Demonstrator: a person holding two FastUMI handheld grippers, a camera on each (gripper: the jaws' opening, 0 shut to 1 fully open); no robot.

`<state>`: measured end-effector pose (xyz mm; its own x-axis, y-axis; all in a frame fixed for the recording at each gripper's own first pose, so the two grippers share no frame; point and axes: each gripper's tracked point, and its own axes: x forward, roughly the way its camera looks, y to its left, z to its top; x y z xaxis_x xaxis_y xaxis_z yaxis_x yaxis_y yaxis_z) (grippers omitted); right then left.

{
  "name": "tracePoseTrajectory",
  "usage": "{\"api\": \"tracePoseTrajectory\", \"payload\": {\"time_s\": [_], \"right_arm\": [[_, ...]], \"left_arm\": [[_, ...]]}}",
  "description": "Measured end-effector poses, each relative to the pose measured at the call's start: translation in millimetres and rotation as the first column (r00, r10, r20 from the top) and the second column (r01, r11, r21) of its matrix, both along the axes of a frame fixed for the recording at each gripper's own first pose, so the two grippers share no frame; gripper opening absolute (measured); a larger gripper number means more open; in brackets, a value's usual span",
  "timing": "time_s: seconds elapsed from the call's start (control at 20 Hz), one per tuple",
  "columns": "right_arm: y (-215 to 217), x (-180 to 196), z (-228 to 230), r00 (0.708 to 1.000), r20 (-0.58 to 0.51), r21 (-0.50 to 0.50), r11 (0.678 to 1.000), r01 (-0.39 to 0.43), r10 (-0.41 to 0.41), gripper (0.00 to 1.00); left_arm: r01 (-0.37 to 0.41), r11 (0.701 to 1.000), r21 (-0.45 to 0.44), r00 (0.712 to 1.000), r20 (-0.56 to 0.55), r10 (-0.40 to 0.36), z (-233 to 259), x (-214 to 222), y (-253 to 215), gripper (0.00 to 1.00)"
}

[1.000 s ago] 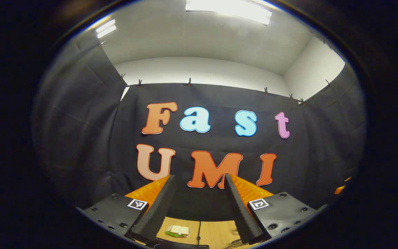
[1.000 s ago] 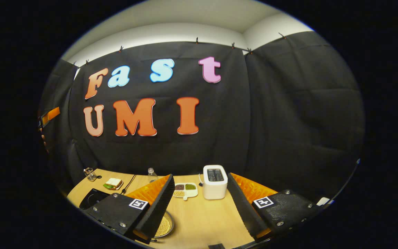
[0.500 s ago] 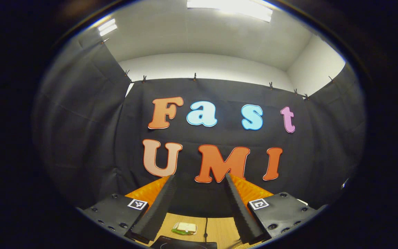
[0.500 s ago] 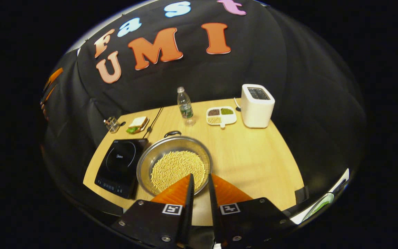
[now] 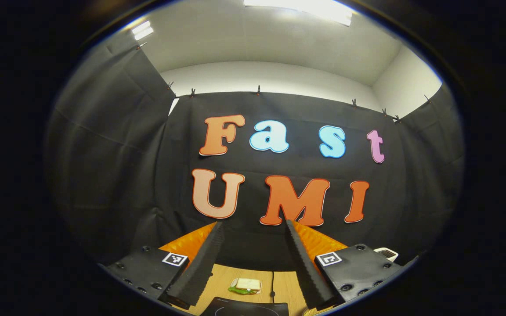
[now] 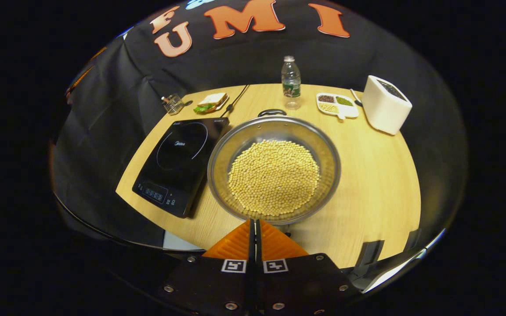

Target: First push the handle of the pot to place it horizontally, then grasp the pot with both hands and set it on the induction cooktop.

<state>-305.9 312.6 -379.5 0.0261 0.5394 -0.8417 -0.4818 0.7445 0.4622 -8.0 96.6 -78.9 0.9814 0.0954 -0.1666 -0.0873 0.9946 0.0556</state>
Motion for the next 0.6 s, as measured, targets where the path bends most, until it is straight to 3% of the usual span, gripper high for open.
{"api": "tracePoseTrajectory", "payload": {"time_s": [0.45,0.6], "right_arm": [[35.6,-45.5,-31.0,0.989,-0.134,-0.087,0.994,-0.067,0.055,0.00],[37.8,-51.4,-44.0,0.986,-0.163,-0.148,0.988,-0.054,0.030,0.00]], "left_arm": [[-0.054,0.999,0.003,0.998,-0.030,0.054,-11.5,-4.1,69.7,0.93],[-0.066,0.998,0.005,0.997,-0.039,0.067,-17.1,-5.0,86.0,0.93]]}}
